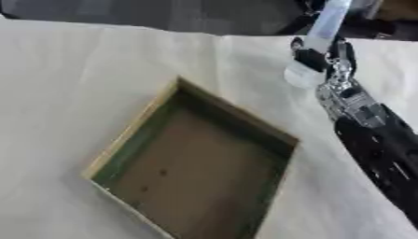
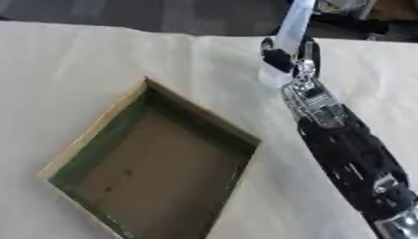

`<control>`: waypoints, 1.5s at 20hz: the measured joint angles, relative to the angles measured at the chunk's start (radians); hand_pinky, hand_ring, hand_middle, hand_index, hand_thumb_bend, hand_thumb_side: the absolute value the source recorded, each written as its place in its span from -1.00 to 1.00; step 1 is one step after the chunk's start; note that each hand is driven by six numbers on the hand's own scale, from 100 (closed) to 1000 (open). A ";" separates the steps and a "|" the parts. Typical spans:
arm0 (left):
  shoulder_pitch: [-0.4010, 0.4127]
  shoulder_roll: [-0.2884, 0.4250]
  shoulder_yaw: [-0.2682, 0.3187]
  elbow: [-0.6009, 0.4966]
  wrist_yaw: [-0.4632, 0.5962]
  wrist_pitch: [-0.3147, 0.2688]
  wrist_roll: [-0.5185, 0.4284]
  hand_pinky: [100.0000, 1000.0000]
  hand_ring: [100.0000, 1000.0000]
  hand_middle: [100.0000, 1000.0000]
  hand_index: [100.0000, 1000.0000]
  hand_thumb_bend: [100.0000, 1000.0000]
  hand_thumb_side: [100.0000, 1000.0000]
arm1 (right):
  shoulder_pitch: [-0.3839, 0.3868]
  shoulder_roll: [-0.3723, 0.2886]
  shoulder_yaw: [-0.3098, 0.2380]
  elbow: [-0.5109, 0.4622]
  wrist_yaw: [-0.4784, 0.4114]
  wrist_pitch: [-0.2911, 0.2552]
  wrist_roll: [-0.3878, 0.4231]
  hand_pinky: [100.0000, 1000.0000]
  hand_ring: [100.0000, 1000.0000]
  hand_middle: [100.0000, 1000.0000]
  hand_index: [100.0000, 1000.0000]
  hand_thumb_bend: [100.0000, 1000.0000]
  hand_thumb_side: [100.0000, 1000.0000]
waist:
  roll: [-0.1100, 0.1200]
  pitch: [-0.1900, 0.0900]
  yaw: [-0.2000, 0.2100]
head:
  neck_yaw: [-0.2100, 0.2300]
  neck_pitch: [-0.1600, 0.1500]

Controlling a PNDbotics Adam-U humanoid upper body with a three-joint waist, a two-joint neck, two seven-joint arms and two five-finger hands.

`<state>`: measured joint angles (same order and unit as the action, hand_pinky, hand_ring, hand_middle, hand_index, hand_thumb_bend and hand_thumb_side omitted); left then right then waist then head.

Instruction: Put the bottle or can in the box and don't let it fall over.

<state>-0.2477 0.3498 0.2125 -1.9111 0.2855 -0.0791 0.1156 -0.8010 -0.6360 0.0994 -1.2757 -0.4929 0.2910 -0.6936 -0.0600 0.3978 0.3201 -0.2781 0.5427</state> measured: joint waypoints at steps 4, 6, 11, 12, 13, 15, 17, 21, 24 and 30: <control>0.000 0.000 0.000 0.000 0.002 0.000 0.000 1.00 0.66 0.65 0.53 -0.53 0.15 | -0.003 0.001 0.006 0.000 -0.063 -0.027 0.000 1.00 1.00 1.00 -0.30 -1.00 -1.00 | 0.003 -0.002 -0.003 | 0.003 0.009; 0.000 0.000 0.000 0.000 0.004 0.000 -0.001 1.00 0.66 0.65 0.53 -0.54 0.15 | -0.003 0.001 0.010 0.000 -0.079 -0.042 0.002 1.00 1.00 1.00 -0.42 -1.00 -1.00 | 0.004 -0.004 -0.004 | 0.002 0.009; 0.000 0.000 0.000 0.000 0.005 -0.001 -0.002 1.00 0.65 0.65 0.53 -0.58 0.17 | -0.003 0.006 0.019 0.000 -0.069 -0.069 -0.004 1.00 1.00 1.00 -0.70 -1.00 -1.00 | 0.008 -0.006 -0.005 | 0.002 0.013; 0.000 0.000 0.000 0.000 0.005 -0.001 -0.003 1.00 0.65 0.65 0.53 -0.57 0.17 | -0.002 0.007 0.021 0.000 -0.061 -0.073 -0.004 1.00 1.00 1.00 -0.75 -1.00 -1.00 | 0.008 -0.008 -0.005 | 0.002 0.016; 0.000 0.000 0.000 0.000 0.005 -0.002 -0.003 1.00 0.65 0.65 0.53 -0.57 0.17 | 0.000 0.007 0.023 -0.001 -0.052 -0.077 -0.002 1.00 1.00 1.00 -0.77 -1.00 -1.00 | 0.008 -0.009 -0.005 | 0.002 0.018; 0.000 0.000 0.000 0.000 0.005 -0.002 -0.004 1.00 0.65 0.65 0.53 -0.57 0.16 | 0.002 0.007 0.024 -0.009 -0.035 -0.082 0.003 1.00 1.00 1.00 -0.81 -1.00 -1.00 | 0.008 -0.011 -0.007 | 0.002 0.019; 0.000 0.000 0.000 0.000 0.006 -0.002 -0.004 1.00 0.65 0.65 0.53 -0.57 0.16 | 0.007 0.007 0.025 -0.026 -0.020 -0.082 0.008 1.00 1.00 1.00 -0.84 -1.00 -1.00 | 0.008 -0.016 -0.011 | 0.003 0.024; 0.002 0.000 0.000 0.000 0.006 -0.002 -0.004 1.00 0.65 0.65 0.52 -0.58 0.17 | 0.021 0.006 0.024 -0.083 0.013 -0.080 0.009 1.00 1.00 1.00 -0.85 -1.00 -1.00 | 0.012 -0.032 -0.016 | 0.008 0.033; 0.008 0.000 0.000 0.000 0.008 -0.002 -0.003 1.00 0.65 0.65 0.52 -0.57 0.16 | 0.038 0.006 0.023 -0.148 0.027 -0.072 0.002 1.00 1.00 1.00 -0.85 -1.00 -1.00 | 0.014 -0.047 -0.024 | 0.013 0.044; 0.022 0.001 0.003 0.000 0.009 -0.001 0.001 1.00 0.66 0.65 0.52 -0.57 0.15 | 0.072 0.004 0.028 -0.316 0.028 -0.063 -0.008 1.00 1.00 1.00 -0.84 -1.00 -0.27 | 0.015 -0.071 -0.047 | 0.041 0.068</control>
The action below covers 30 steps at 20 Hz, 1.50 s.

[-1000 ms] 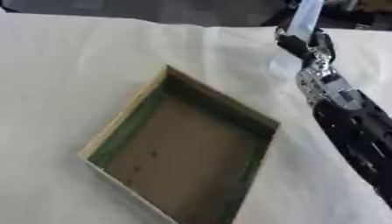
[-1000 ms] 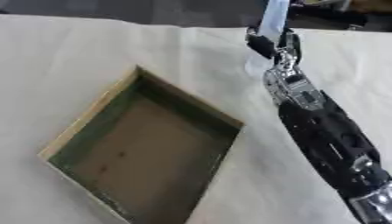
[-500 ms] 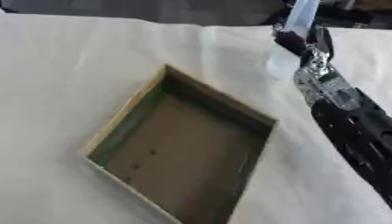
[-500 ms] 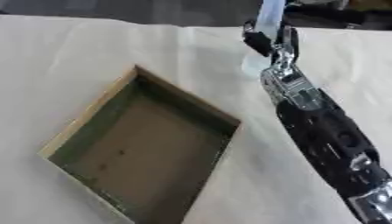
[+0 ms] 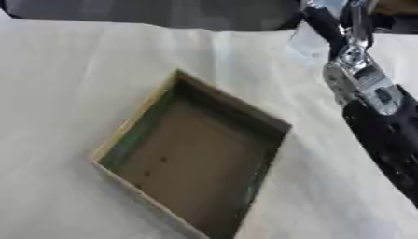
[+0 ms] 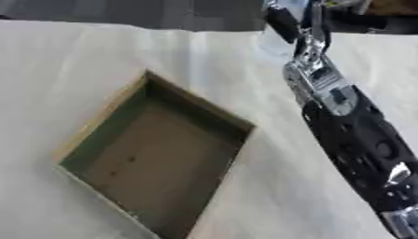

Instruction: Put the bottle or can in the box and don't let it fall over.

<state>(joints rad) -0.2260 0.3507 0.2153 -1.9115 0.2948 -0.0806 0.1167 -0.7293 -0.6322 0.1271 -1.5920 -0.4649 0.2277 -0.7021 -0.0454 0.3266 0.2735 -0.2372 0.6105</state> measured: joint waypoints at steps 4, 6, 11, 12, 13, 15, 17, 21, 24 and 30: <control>0.009 0.001 0.004 0.000 0.000 -0.001 0.005 1.00 0.66 0.65 0.52 -0.57 0.15 | 0.018 0.001 0.022 -0.109 0.000 -0.004 0.033 1.00 1.00 1.00 -0.84 -1.00 -0.29 | 0.000 -0.012 -0.012 | 0.012 0.011; 0.013 0.001 0.004 0.000 0.000 -0.001 0.007 1.00 0.66 0.65 0.52 -0.56 0.15 | 0.027 0.008 0.034 -0.164 0.000 -0.002 0.058 1.00 1.00 1.00 -0.84 -1.00 -0.30 | 0.001 -0.016 -0.017 | 0.016 0.013; 0.016 0.006 0.007 0.000 0.000 -0.001 0.013 1.00 0.65 0.65 0.52 -0.55 0.14 | 0.036 0.053 0.092 -0.299 -0.002 0.013 0.124 1.00 1.00 1.00 -0.83 -1.00 -0.32 | 0.001 -0.033 -0.028 | 0.024 0.026; 0.017 0.008 0.008 0.000 0.000 -0.001 0.015 1.00 0.65 0.65 0.52 -0.55 0.14 | 0.037 0.062 0.105 -0.324 -0.002 0.020 0.138 1.00 1.00 1.00 -0.82 -1.00 -0.32 | 0.001 -0.034 -0.029 | 0.024 0.029; 0.019 0.009 0.009 0.000 0.000 -0.001 0.015 1.00 0.65 0.65 0.52 -0.55 0.14 | 0.038 0.072 0.120 -0.345 -0.002 0.027 0.153 1.00 1.00 1.00 -0.82 -1.00 -0.32 | 0.002 -0.036 -0.030 | 0.025 0.029; 0.022 0.009 0.009 0.000 0.000 0.000 0.017 1.00 0.65 0.65 0.52 -0.55 0.14 | 0.041 0.091 0.148 -0.369 0.000 0.038 0.182 1.00 1.00 1.00 -0.82 -1.00 -0.32 | 0.002 -0.040 -0.032 | 0.025 0.030; 0.023 0.009 0.010 0.000 0.000 -0.001 0.018 1.00 0.65 0.65 0.52 -0.55 0.14 | 0.045 0.109 0.178 -0.378 0.012 0.046 0.212 1.00 1.00 1.00 -0.81 -1.00 -0.32 | 0.002 -0.042 -0.032 | 0.025 0.034; 0.024 0.009 0.010 0.000 0.000 -0.002 0.020 1.00 0.65 0.64 0.52 -0.55 0.14 | 0.063 0.142 0.230 -0.383 0.048 0.052 0.258 1.00 1.00 1.00 -0.81 -1.00 -0.32 | 0.002 -0.043 -0.032 | 0.025 0.039; 0.024 0.009 0.010 0.000 0.000 -0.001 0.023 1.00 0.65 0.64 0.52 -0.54 0.13 | 0.081 0.158 0.258 -0.383 0.079 0.046 0.273 1.00 1.00 1.00 -0.80 -1.00 -0.34 | 0.002 -0.043 -0.032 | 0.025 0.039; 0.024 0.009 0.017 -0.003 0.000 -0.004 0.030 1.00 0.65 0.64 0.52 -0.54 0.12 | 0.126 0.161 0.328 -0.383 0.155 0.016 0.304 1.00 1.00 1.00 -0.79 -1.00 -0.37 | 0.003 -0.043 -0.026 | 0.025 0.039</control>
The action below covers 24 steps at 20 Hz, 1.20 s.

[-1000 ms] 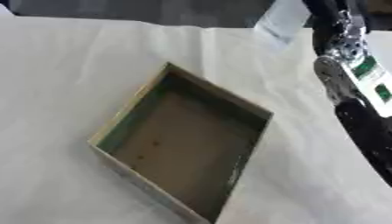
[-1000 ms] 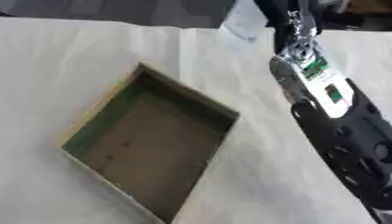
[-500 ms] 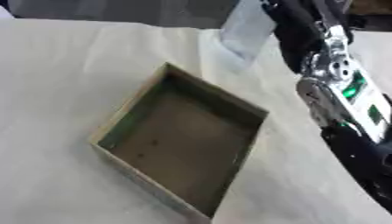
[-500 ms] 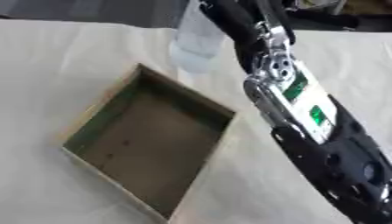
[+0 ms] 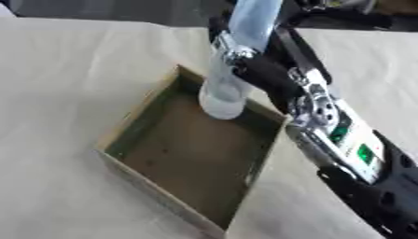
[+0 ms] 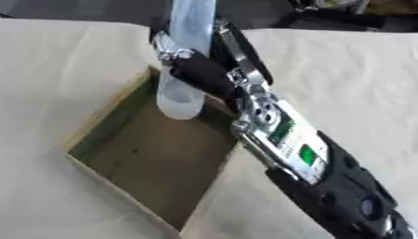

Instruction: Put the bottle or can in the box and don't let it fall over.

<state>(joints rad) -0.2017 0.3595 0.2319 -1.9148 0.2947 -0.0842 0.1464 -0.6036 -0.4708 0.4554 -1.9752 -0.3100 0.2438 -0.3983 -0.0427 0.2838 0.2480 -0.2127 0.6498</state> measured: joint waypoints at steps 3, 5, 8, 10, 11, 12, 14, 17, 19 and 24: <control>0.000 0.000 0.000 -0.002 0.000 0.000 0.001 1.00 0.64 0.64 0.52 -0.54 0.12 | 0.025 0.000 0.039 0.000 0.043 0.000 0.009 1.00 1.00 1.00 -0.79 -1.00 -0.37 | 0.000 0.000 0.005 | -0.001 0.000; 0.000 0.000 0.000 -0.002 0.000 0.000 0.001 1.00 0.64 0.64 0.52 -0.54 0.12 | 0.037 0.001 0.059 0.000 0.071 0.000 0.010 1.00 1.00 1.00 -0.79 -1.00 -0.34 | 0.000 0.000 0.006 | -0.001 0.000; -0.001 0.000 0.000 -0.002 0.000 0.000 0.001 1.00 0.64 0.64 0.52 -0.54 0.12 | 0.055 0.009 0.082 0.000 0.097 -0.003 0.009 1.00 1.00 1.00 -0.79 -1.00 -0.30 | 0.000 0.000 0.012 | -0.002 0.000; -0.001 0.000 0.000 -0.002 0.000 0.000 0.001 1.00 0.64 0.64 0.52 -0.54 0.12 | 0.062 0.013 0.092 0.000 0.104 -0.006 0.005 1.00 1.00 1.00 -0.78 -1.00 -0.39 | 0.000 0.001 0.014 | -0.002 -0.001; -0.001 0.000 0.000 -0.002 0.000 0.000 0.001 1.00 0.64 0.64 0.52 -0.54 0.12 | 0.066 0.015 0.096 0.000 0.104 -0.009 0.002 1.00 1.00 1.00 -0.78 -1.00 -0.30 | 0.000 0.001 0.014 | -0.003 -0.001; -0.001 0.000 0.000 -0.002 0.000 0.000 0.001 1.00 0.64 0.64 0.52 -0.54 0.12 | 0.069 0.016 0.100 0.000 0.104 -0.012 -0.002 1.00 1.00 1.00 -0.76 -1.00 -0.30 | 0.000 0.002 0.016 | -0.004 -0.001; -0.001 0.000 0.000 -0.002 0.000 0.000 0.001 1.00 0.64 0.64 0.51 -0.54 0.12 | 0.073 0.017 0.106 0.000 0.104 -0.018 -0.009 1.00 1.00 1.00 -0.72 -1.00 -0.34 | 0.000 0.004 0.018 | -0.005 -0.001; -0.001 0.000 0.000 -0.003 0.000 0.001 0.000 1.00 0.64 0.64 0.51 -0.53 0.12 | 0.084 0.017 0.114 0.000 0.104 -0.023 -0.017 1.00 1.00 1.00 -0.58 -1.00 -0.68 | 0.000 0.005 0.018 | -0.006 -0.002; -0.001 0.000 0.000 -0.003 0.000 0.001 0.000 1.00 0.64 0.64 0.51 -0.53 0.12 | 0.087 0.017 0.119 0.001 0.104 -0.026 -0.021 1.00 1.00 1.00 -0.41 -1.00 -1.00 | 0.000 0.005 0.018 | -0.006 -0.002; -0.002 -0.001 0.000 -0.003 0.000 0.001 0.000 1.00 0.63 0.64 0.50 -0.53 0.10 | 0.096 0.017 0.124 0.013 0.136 -0.025 0.002 1.00 1.00 1.00 0.25 -1.00 -1.00 | -0.001 0.005 0.017 | -0.006 -0.002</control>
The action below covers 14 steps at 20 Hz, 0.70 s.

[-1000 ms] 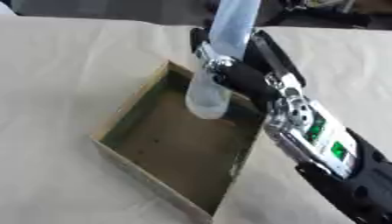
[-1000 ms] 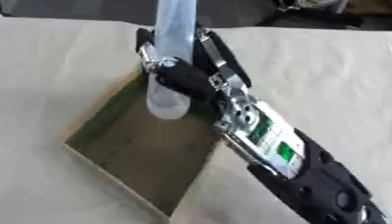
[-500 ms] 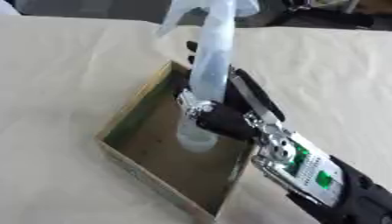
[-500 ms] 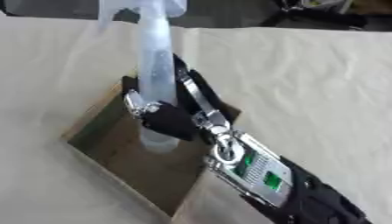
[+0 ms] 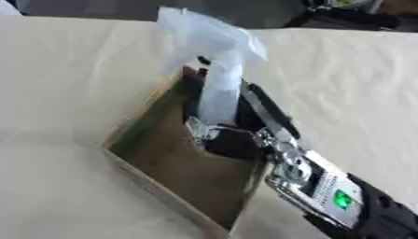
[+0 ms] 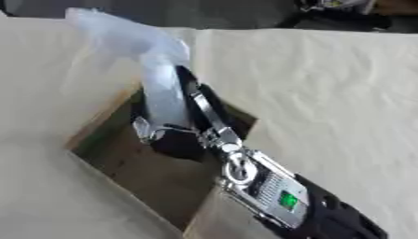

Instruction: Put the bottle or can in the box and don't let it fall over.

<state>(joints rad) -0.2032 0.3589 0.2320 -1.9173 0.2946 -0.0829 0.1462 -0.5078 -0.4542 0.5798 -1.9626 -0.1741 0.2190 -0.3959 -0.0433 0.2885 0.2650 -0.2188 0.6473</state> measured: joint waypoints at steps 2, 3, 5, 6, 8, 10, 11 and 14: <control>0.000 0.000 0.000 0.000 -0.001 0.001 -0.001 1.00 0.63 0.64 0.50 -0.53 0.09 | 0.006 -0.001 0.000 0.000 0.025 0.000 0.020 1.00 1.00 1.00 0.42 -1.00 -0.88 | 0.000 0.000 -0.002 | 0.000 0.000; 0.000 0.000 0.000 0.000 -0.001 0.001 -0.001 1.00 0.63 0.64 0.50 -0.53 0.09 | 0.009 -0.001 -0.001 0.000 0.038 0.000 0.028 1.00 1.00 1.00 0.49 -1.00 -0.82 | 0.000 0.000 -0.004 | 0.000 0.000; 0.000 0.000 0.000 0.000 -0.002 0.002 -0.002 1.00 0.63 0.64 0.50 -0.53 0.08 | 0.014 -0.004 -0.006 0.000 0.058 0.000 0.039 1.00 1.00 1.00 0.68 -1.00 -0.65 | 0.000 0.000 -0.005 | 0.000 0.000; 0.000 0.000 0.000 0.000 -0.002 0.002 -0.002 1.00 0.63 0.64 0.50 -0.53 0.08 | 0.016 -0.006 -0.008 0.000 0.066 0.001 0.043 1.00 1.00 1.00 0.73 -1.00 -0.62 | 0.000 0.000 -0.005 | 0.000 0.000; 0.000 0.000 0.000 0.000 -0.003 0.002 -0.002 1.00 0.63 0.64 0.50 -0.53 0.08 | 0.018 -0.009 -0.015 -0.001 0.078 0.004 0.046 1.00 1.00 1.00 0.79 -1.00 -0.53 | 0.000 0.000 -0.006 | 0.001 0.000; 0.000 0.000 0.000 0.000 -0.003 0.002 -0.002 1.00 0.63 0.64 0.50 -0.53 0.08 | 0.023 -0.010 -0.023 -0.005 0.087 0.007 0.046 1.00 1.00 1.00 0.81 -1.00 -0.48 | 0.000 0.000 -0.007 | 0.001 0.000; 0.000 0.000 0.000 0.000 -0.003 0.002 -0.002 1.00 0.63 0.64 0.50 -0.53 0.08 | 0.025 -0.011 -0.026 -0.007 0.090 0.008 0.045 1.00 1.00 1.00 0.86 -1.00 -0.41 | 0.000 -0.001 -0.008 | 0.001 0.000; 0.000 0.000 0.000 0.000 -0.004 0.002 -0.003 1.00 0.63 0.64 0.49 -0.53 0.07 | 0.025 -0.018 -0.040 -0.012 0.100 0.009 0.043 1.00 1.00 1.00 0.95 -1.00 -0.25 | 0.000 -0.001 -0.011 | 0.002 0.000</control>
<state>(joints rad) -0.2033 0.3588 0.2323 -1.9174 0.2910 -0.0805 0.1436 -0.4829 -0.4723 0.5394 -1.9742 -0.0746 0.2283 -0.3532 -0.0431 0.2874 0.2539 -0.2171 0.6470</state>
